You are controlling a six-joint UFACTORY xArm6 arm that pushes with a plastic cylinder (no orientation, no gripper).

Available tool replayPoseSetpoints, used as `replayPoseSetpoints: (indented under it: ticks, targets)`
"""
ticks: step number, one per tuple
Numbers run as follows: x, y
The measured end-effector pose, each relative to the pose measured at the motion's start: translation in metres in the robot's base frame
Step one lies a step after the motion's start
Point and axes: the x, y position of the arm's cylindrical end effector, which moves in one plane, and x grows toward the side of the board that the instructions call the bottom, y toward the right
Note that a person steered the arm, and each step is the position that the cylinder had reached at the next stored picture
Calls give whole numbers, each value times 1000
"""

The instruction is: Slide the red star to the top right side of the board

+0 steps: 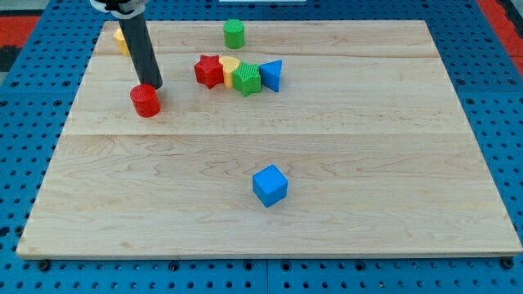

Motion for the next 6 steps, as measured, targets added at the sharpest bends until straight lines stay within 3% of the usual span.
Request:
replayPoseSetpoints:
  ticks: [1, 2, 3, 4, 6]
  targets:
    - [35, 8]
    - [58, 60]
    - [47, 91]
    - [22, 64]
    - [-31, 68]
